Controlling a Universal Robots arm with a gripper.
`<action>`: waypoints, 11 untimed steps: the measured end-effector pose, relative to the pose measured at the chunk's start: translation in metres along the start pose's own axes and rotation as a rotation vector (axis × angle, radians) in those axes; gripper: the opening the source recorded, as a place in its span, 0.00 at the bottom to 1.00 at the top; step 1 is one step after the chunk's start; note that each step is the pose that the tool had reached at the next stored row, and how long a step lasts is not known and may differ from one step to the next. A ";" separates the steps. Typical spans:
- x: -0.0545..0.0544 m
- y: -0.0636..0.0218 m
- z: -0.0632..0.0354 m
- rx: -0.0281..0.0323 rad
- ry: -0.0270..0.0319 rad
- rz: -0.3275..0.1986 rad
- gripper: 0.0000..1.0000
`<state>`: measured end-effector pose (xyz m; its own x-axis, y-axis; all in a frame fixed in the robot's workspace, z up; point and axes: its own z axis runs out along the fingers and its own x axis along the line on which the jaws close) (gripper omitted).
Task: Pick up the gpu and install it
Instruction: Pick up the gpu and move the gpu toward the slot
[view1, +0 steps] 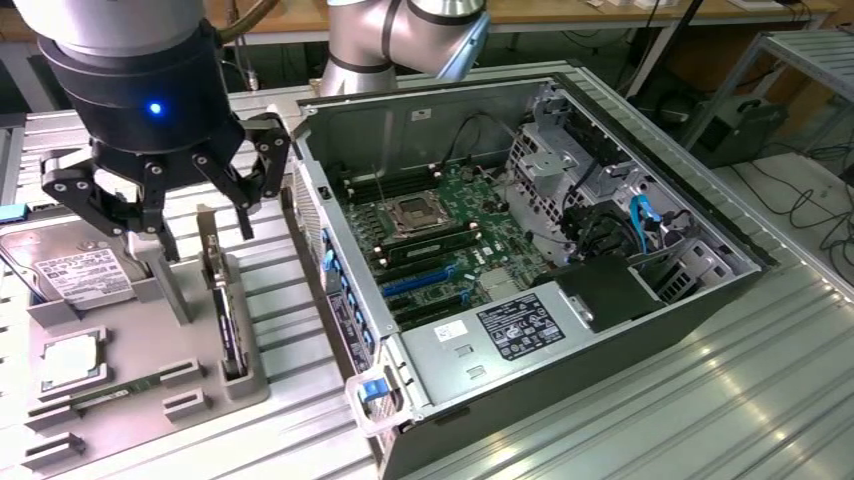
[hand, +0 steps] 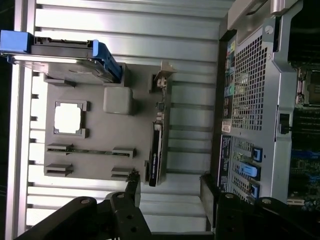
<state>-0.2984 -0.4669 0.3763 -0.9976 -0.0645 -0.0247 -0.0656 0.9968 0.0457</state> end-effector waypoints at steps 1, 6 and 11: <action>0.000 -0.0011 0.0018 0.0000 0.0000 0.000 0.60; 0.000 -0.0040 0.0107 0.0002 0.0003 -0.001 0.60; 0.001 -0.0030 0.0202 0.0001 0.0002 0.002 0.60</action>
<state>-0.2986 -0.4690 0.3559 -0.9977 -0.0630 -0.0244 -0.0641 0.9969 0.0456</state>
